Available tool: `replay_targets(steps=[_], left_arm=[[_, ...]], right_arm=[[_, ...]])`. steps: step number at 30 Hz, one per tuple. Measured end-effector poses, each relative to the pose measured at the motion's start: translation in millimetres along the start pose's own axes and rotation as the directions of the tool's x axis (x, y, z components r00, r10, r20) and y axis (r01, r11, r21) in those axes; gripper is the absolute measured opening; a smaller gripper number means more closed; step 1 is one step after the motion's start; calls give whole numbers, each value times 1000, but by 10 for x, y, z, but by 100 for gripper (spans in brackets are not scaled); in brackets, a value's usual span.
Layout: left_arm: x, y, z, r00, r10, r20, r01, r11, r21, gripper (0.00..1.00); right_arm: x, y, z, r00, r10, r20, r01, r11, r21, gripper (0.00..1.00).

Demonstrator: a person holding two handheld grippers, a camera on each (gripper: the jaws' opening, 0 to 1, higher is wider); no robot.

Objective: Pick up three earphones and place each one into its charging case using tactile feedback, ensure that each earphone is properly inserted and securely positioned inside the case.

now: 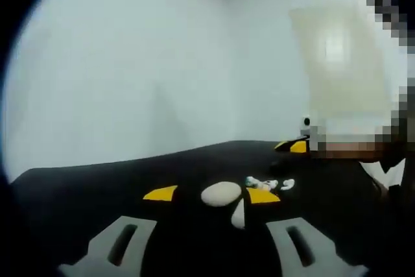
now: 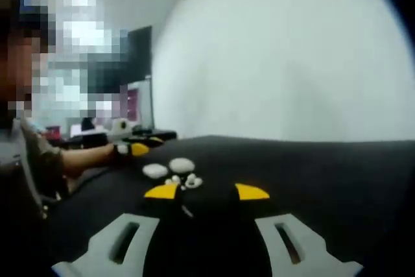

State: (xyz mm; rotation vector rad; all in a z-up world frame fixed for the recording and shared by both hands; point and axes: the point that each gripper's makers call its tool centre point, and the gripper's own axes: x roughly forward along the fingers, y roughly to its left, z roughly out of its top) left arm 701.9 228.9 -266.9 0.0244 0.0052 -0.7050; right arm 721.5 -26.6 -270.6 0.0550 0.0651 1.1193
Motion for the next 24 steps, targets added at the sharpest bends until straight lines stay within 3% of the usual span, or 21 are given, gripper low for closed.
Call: replay_targets(steps=[10, 15, 18, 24], left_arm=[[-18, 42, 26, 1000, 17, 12, -17, 1000, -10, 38], [-30, 70, 38, 1000, 17, 11, -16, 999, -36, 33], [-64, 41, 2, 1000, -13, -27, 10, 995, -95, 11], [-68, 80, -4, 999, -1, -32, -1, 997, -78, 5]], right_arm=[[10, 31, -9, 1000, 7, -4, -7, 1000, -6, 33], [-1, 50, -11, 1000, 6, -5, -6, 1000, -15, 33], [11, 41, -13, 1000, 7, -7, -7, 1000, -13, 33], [5, 54, -29, 1000, 6, -14, -6, 1000, -25, 33]])
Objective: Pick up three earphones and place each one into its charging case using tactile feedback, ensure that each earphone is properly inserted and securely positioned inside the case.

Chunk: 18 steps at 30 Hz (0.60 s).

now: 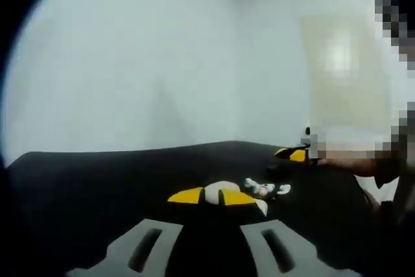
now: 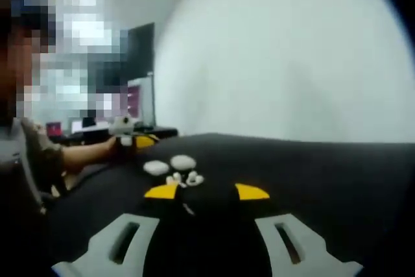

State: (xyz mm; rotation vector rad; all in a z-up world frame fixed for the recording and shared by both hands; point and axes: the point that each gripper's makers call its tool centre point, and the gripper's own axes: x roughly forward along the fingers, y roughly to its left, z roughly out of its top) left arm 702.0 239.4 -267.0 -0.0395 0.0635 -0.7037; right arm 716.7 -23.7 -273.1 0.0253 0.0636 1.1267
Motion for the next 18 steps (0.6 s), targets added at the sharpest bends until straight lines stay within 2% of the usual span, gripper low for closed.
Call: replay_targets(steps=[2, 7, 13, 18], left_arm=[[6, -9, -43, 1000, 3, -22, -2, 999, 46, 5], [9, -44, -42, 1000, -2, -21, 3, 998, 70, 6], [4, 0, 3, 1000, 20, 10, -20, 999, 41, 14], [-23, 9, 74, 999, 8, 47, -7, 999, -37, 17]], right_arm=[[1, 1, 5, 1000, -1, 3, 1, 1000, 1, 33], [11, -14, -4, 1000, -2, -1, 2, 1000, 7, 33], [2, -38, 20, 1000, -2, 10, 2, 1000, 16, 33], [-14, -48, 33, 1000, -9, 19, 8, 1000, 17, 33]])
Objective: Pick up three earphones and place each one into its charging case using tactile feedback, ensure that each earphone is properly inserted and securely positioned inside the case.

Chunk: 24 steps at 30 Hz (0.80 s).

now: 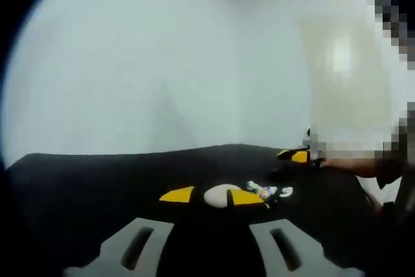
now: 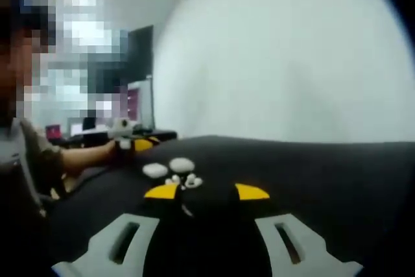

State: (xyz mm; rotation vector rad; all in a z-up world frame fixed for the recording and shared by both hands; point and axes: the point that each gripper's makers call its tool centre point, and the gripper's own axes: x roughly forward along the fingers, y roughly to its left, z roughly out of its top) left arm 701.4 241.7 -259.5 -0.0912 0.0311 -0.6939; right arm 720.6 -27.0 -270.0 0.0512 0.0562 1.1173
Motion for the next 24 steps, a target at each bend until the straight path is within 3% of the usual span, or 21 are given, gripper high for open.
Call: replay_targets(steps=[8, 10, 15, 21, 23, 24], left_arm=[[42, -58, -42, 999, -38, -15, 38, 999, -2, 24], [58, -102, -72, 998, -59, -28, 59, 998, 2, 26], [88, -227, -170, 991, -115, -72, 117, 993, 24, 30], [84, -366, -265, 979, -168, -118, 174, 984, 45, 33], [95, -333, -286, 982, -125, -143, 144, 981, 132, 31], [100, -371, -302, 979, -138, -150, 158, 979, 126, 31]], right_arm=[[-9, -24, 20, 1000, -4, 10, 4, 1000, 7, 33], [-34, -64, 85, 999, -32, 42, 32, 999, 3, 33], [-142, -246, 249, 986, -86, 141, 63, 985, 162, 31], [-178, -322, 291, 980, -101, 172, 67, 979, 194, 31], [-179, -354, 283, 979, -107, 174, 70, 976, 205, 31], [-183, -361, 271, 979, -111, 169, 75, 975, 207, 31]])
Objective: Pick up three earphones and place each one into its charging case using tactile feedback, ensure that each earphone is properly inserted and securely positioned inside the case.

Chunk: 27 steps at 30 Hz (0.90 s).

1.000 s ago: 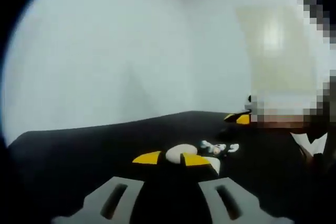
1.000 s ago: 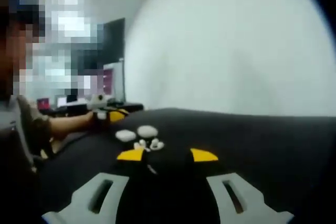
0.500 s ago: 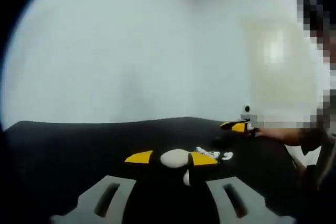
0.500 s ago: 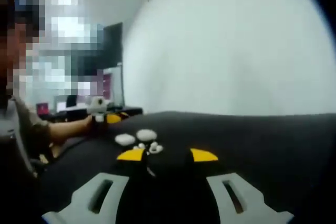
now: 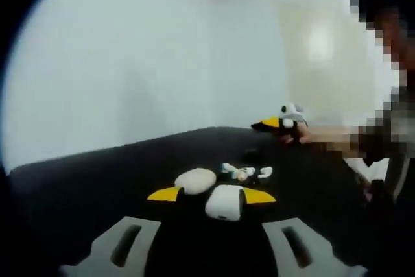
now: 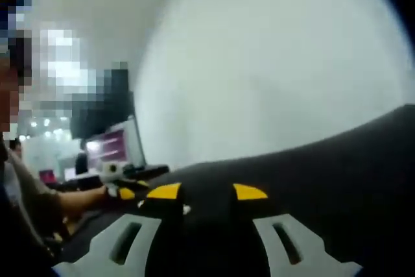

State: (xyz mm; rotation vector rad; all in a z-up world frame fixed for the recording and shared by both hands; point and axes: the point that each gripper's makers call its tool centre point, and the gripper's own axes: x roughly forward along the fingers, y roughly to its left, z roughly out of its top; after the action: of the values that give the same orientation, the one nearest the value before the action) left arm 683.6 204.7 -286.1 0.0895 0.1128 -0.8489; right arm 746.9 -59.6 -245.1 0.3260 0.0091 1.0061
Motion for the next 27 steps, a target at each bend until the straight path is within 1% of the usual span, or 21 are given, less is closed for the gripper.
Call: replay_targets(steps=[1, 2, 3, 4, 5, 6, 8, 9, 10, 14, 15, 17, 18, 19, 20, 21, 24, 26, 27], left_arm=[[14, -76, -30, 999, -35, -23, 34, 998, -54, 32], [30, -112, -48, 997, -57, -46, 53, 995, -87, 33], [39, -152, -80, 994, -75, -81, 67, 993, -95, 35], [52, -173, -109, 991, -78, -110, 69, 994, -84, 37], [63, -165, -152, 988, -59, -141, 51, 997, -59, 37], [74, -169, -240, 980, -39, -197, 34, 999, -27, 36], [93, -187, -368, 960, -33, -279, 30, 999, -15, 37], [123, -176, -375, 958, -19, -285, 24, 1000, 13, 38], [157, -198, -348, 963, -17, -271, 20, 1000, 11, 40], [252, -148, -256, 968, -7, -252, 6, 1000, -2, 42], [282, -148, -261, 966, -14, -257, 12, 1000, -10, 42], [312, -150, -342, 953, -25, -301, 27, 1000, 2, 41], [320, -186, -333, 955, -40, -292, 39, 999, -8, 37], [327, -185, -317, 955, -42, -295, 38, 999, -19, 30], [322, -170, -323, 950, -27, -312, 25, 1000, -11, 29], [334, -194, -311, 948, -39, -316, 48, 999, 20, 29], [325, -196, -299, 947, -35, -318, 45, 999, 25, 28], [291, -318, -246, 949, -75, -306, 76, 997, -8, 28], [277, -372, -225, 948, -78, -307, 81, 997, -5, 28]], right_arm=[[-4, -12, 0, 1000, -6, -1, 6, 1000, 0, 31], [-8, -16, 4, 1000, -8, 1, 8, 1000, -1, 31], [-12, -9, 13, 1000, -5, 4, 5, 1000, 0, 31], [-14, 2, 18, 1000, -2, 6, 2, 1000, 1, 31], [-11, 18, 12, 1000, 1, 3, -1, 1000, -3, 31], [0, 28, -12, 1000, 2, -10, -3, 1000, -18, 31], [21, 58, -56, 1000, 6, -30, -7, 999, -38, 31], [30, 72, -77, 999, 10, -41, -12, 999, -47, 31], [37, 95, -92, 999, 17, -49, -20, 998, -57, 31], [35, 115, -106, 998, 29, -60, -33, 997, -76, 31], [35, 114, -104, 998, 30, -60, -35, 997, -76, 31], [33, 103, -96, 998, 29, -57, -33, 997, -72, 31], [31, 98, -91, 998, 29, -55, -32, 997, -69, 31], [31, 98, -88, 998, 30, -53, -33, 997, -67, 31], [31, 98, -87, 998, 30, -53, -34, 997, -65, 31], [32, 88, -82, 998, 30, -52, -33, 997, -64, 31], [33, 79, -77, 998, 29, -51, -32, 998, -62, 31], [34, 79, -66, 998, 31, -47, -34, 998, -59, 31], [34, 87, -66, 998, 33, -46, -35, 998, -58, 31]])
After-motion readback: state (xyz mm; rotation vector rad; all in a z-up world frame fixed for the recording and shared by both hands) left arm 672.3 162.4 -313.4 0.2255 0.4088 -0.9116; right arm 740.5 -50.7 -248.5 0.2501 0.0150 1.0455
